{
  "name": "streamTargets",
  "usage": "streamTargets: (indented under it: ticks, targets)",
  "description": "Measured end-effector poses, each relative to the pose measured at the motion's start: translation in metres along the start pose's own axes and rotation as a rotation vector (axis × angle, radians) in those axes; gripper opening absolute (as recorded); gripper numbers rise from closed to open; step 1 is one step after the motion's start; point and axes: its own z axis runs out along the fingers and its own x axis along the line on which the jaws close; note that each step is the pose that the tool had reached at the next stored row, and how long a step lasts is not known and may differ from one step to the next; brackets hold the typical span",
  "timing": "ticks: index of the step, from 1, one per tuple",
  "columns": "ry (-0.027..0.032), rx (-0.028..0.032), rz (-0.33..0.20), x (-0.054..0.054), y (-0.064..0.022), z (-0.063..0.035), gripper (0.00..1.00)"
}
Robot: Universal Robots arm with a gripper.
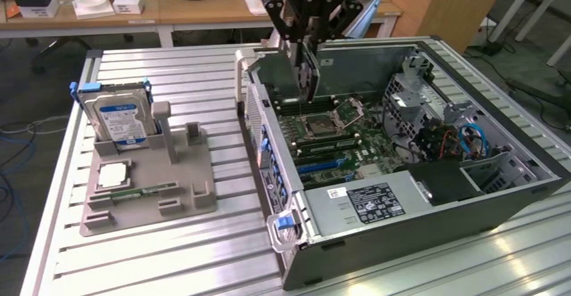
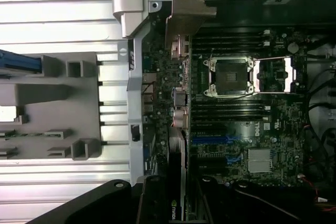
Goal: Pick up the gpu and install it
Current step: 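Pick up the gpu and move the gpu toward the slot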
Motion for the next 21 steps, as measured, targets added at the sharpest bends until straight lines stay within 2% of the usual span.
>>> streamTargets:
  ticks: [21]
  targets:
    - [-0.0152, -0.0007, 0.000, -0.080, 0.0038, 0.0010, 0.26]
